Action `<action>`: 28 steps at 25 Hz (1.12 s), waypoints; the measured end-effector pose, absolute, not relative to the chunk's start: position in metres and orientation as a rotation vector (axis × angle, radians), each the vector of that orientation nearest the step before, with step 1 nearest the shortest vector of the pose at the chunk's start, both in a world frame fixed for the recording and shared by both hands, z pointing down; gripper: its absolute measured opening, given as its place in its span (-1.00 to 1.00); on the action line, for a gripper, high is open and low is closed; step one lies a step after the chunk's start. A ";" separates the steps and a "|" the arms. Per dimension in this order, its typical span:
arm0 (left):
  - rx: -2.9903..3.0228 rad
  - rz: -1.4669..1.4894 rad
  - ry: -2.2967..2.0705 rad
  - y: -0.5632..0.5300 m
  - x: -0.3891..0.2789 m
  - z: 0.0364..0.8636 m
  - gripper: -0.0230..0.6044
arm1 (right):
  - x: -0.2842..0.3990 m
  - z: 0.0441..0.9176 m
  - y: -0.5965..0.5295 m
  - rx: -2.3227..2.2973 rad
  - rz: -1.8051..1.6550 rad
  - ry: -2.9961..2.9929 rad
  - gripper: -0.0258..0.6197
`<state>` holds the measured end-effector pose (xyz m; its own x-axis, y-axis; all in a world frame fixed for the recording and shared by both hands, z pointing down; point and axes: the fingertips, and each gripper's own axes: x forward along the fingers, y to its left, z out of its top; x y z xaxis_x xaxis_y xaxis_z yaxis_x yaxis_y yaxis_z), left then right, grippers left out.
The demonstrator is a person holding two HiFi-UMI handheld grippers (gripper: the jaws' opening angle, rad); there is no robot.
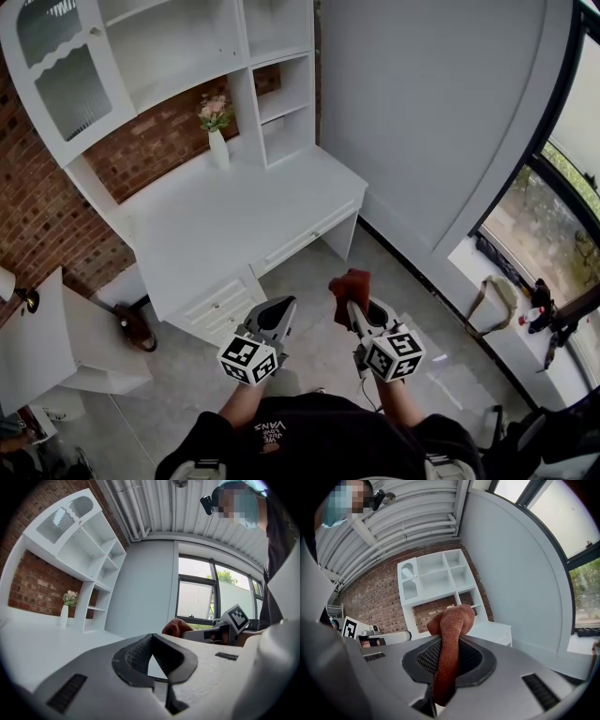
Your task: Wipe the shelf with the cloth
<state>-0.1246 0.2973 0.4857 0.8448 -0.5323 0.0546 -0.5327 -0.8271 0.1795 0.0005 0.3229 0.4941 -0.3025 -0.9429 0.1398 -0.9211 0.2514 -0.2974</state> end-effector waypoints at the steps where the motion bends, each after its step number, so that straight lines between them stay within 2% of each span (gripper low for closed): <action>1: 2.832 0.002 -0.824 0.292 -0.123 0.488 -0.91 | 0.002 0.498 0.318 -1.817 -0.513 2.431 -0.75; 17: 2.869 -0.028 -0.697 0.109 -0.115 0.480 -0.91 | 0.007 0.486 0.145 -1.930 -0.461 2.355 -0.75; 28: 2.890 -0.018 -0.625 -0.001 -0.139 0.471 -0.91 | -0.017 0.477 0.035 -1.977 -0.445 2.311 -0.75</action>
<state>-0.1394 -0.0008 0.4714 0.9112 -0.4110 0.0273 -0.4089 -0.8943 0.1820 -0.0165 0.0355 0.4766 -0.1714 -0.9759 0.1354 -0.9563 0.1318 -0.2610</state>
